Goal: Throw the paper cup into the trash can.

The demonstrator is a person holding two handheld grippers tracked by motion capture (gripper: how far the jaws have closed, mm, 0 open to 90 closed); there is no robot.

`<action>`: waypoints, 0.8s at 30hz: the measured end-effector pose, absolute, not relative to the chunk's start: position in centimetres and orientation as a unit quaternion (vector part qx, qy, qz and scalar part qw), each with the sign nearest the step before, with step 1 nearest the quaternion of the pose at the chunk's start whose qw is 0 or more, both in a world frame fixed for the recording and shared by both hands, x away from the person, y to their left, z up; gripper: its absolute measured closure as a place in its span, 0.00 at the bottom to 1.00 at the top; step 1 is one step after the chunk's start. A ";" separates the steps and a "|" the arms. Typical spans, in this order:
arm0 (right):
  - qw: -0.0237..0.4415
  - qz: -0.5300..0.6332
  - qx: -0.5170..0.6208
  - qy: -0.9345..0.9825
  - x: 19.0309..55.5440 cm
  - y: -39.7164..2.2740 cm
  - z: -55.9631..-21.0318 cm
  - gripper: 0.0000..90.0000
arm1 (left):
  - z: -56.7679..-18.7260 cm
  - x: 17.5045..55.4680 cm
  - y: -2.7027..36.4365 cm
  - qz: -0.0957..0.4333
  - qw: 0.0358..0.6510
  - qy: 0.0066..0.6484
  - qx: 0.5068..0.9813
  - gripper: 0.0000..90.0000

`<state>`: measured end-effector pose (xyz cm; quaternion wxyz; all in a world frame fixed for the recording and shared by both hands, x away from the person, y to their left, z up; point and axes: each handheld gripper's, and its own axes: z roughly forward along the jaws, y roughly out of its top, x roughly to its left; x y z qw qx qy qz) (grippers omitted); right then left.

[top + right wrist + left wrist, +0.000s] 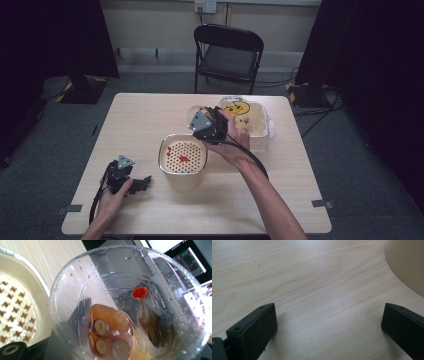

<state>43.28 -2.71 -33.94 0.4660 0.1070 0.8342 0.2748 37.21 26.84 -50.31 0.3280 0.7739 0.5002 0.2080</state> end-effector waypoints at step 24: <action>0.572 0.083 -0.062 0.814 41.7 0.4 -36.5 0.51 | -50.3 37.2 26.9 0.207 0.327 0.499 0.775 0.00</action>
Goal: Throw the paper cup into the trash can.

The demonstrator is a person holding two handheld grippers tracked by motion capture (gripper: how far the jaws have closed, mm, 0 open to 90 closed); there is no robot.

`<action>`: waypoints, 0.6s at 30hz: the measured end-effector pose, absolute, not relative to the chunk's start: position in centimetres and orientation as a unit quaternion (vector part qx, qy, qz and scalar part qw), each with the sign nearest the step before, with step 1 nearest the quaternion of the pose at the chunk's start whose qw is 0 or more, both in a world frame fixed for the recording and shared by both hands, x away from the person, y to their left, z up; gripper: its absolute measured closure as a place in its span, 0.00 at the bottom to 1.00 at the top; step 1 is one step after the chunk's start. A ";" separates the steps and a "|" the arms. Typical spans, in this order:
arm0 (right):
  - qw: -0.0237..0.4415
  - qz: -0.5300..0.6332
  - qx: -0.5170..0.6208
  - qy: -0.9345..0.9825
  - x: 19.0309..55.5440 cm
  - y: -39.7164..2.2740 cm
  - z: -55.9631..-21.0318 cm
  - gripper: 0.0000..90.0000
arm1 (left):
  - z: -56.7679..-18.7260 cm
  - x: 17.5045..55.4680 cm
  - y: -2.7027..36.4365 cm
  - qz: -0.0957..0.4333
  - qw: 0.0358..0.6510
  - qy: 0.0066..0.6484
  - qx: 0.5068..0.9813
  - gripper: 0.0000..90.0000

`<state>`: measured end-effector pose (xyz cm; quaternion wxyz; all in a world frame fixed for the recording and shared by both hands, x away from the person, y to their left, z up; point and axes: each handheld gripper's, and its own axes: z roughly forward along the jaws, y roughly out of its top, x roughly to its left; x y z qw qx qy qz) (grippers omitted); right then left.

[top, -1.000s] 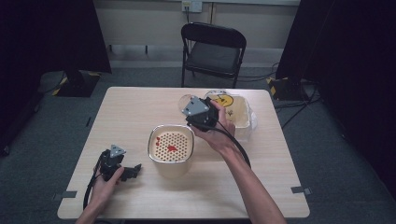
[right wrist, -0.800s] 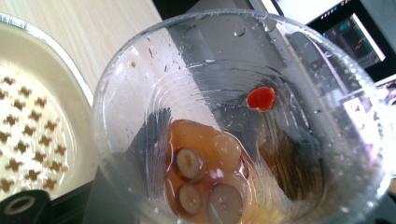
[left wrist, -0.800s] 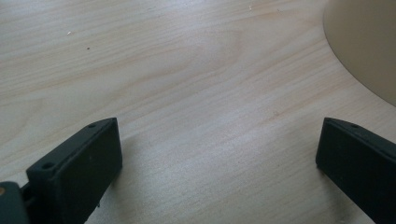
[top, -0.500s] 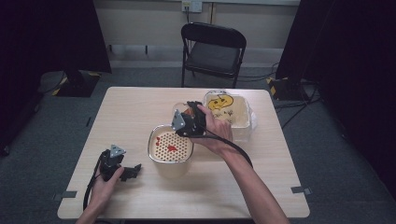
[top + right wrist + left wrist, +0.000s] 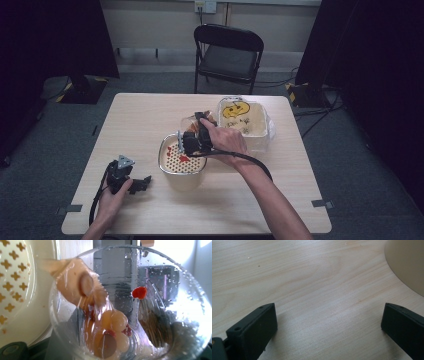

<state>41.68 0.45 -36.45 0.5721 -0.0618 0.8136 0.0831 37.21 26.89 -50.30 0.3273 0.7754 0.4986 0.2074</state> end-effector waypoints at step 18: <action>0.634 -0.007 -0.157 0.757 41.0 1.2 -37.5 0.52 | -50.3 37.2 26.9 0.207 0.327 0.499 0.775 0.00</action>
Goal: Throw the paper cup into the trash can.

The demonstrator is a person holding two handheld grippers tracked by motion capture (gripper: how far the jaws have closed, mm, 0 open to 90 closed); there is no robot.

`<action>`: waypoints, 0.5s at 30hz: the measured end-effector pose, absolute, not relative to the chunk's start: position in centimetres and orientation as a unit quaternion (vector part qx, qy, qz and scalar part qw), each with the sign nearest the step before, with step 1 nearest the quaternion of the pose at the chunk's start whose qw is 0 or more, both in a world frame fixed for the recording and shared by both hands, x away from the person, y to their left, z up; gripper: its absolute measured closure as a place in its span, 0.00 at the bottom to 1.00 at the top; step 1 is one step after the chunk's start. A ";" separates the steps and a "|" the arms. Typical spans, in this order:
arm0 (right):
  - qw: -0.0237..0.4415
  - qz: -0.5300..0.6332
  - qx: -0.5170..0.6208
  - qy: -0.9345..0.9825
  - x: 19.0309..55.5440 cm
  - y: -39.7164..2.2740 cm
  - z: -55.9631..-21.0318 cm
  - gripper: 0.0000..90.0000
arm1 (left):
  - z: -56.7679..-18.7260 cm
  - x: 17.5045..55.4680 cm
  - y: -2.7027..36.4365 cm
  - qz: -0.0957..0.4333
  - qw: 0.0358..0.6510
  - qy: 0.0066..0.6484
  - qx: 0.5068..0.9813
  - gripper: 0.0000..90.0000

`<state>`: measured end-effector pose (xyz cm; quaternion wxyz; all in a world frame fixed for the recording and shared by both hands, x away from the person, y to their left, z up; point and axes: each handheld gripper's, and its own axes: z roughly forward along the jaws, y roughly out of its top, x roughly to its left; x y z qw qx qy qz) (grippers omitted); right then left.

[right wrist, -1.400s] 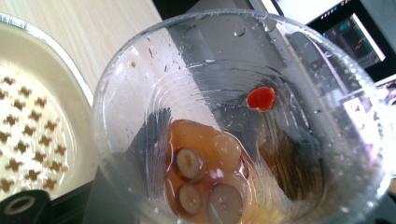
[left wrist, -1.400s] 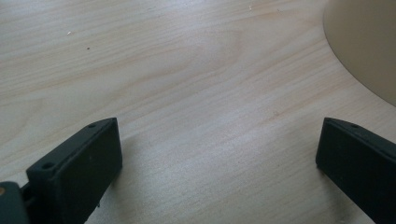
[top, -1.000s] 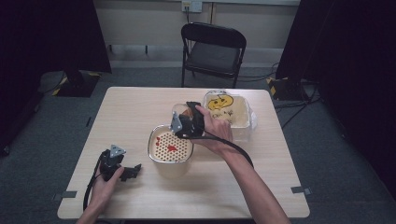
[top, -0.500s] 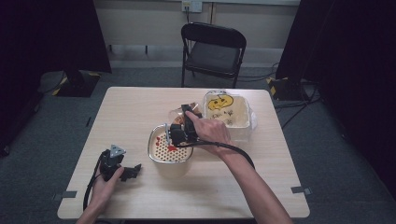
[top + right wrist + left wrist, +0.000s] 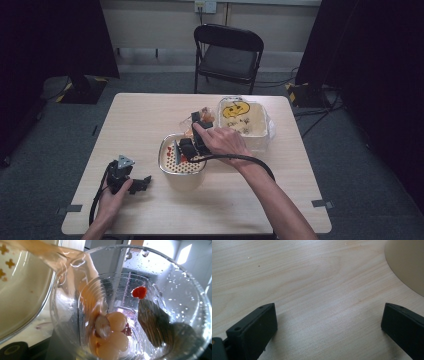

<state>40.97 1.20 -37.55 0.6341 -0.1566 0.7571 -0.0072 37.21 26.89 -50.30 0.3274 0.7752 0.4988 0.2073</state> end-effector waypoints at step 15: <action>0.679 -0.059 -0.198 0.705 40.3 1.2 -37.8 0.52 | -50.3 37.2 26.9 0.207 0.327 0.498 0.776 0.00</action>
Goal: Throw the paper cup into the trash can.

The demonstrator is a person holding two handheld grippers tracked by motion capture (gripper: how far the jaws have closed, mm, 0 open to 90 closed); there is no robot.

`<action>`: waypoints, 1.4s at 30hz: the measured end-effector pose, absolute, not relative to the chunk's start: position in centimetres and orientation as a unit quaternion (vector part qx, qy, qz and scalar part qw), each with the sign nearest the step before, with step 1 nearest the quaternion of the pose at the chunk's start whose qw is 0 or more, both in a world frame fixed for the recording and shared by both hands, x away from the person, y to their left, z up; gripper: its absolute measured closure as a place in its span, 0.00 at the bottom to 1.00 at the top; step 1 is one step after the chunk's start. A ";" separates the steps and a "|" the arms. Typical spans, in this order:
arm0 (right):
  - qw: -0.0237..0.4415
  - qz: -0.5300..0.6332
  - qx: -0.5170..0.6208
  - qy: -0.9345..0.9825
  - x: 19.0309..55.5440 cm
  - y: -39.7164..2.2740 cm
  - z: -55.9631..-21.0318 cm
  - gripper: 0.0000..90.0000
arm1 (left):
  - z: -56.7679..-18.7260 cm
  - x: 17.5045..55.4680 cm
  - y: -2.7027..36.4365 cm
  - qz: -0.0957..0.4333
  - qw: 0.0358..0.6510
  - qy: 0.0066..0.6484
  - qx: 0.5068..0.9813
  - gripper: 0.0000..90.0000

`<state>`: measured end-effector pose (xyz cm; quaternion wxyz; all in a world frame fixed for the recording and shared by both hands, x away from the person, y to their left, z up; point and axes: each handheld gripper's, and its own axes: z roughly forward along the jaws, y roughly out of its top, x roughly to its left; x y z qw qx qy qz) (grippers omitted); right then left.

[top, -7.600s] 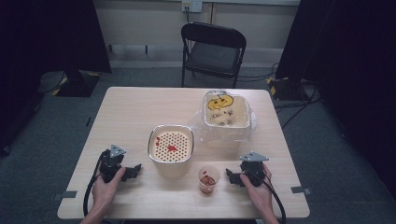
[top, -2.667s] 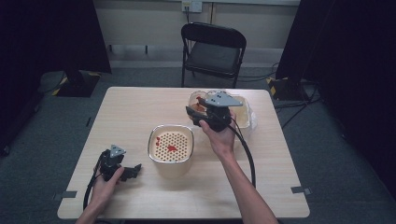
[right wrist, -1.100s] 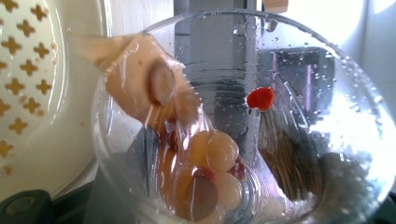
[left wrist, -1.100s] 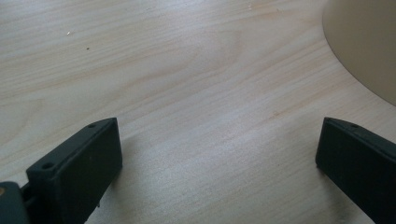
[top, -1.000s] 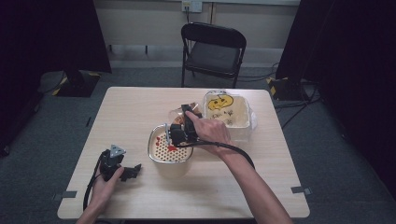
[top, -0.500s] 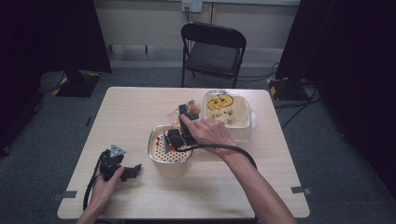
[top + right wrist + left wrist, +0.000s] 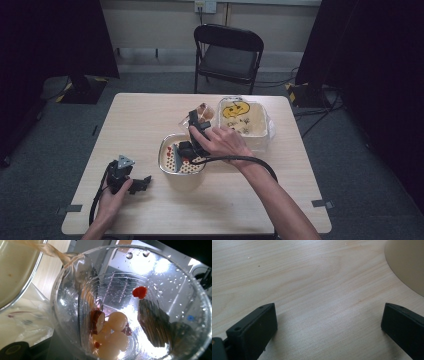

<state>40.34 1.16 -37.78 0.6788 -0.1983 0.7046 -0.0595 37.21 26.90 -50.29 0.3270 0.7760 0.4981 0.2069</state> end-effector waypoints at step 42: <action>0.724 -0.108 -0.252 0.633 39.5 1.0 -37.0 0.55 | -50.3 37.2 26.9 0.207 0.329 0.500 0.774 0.00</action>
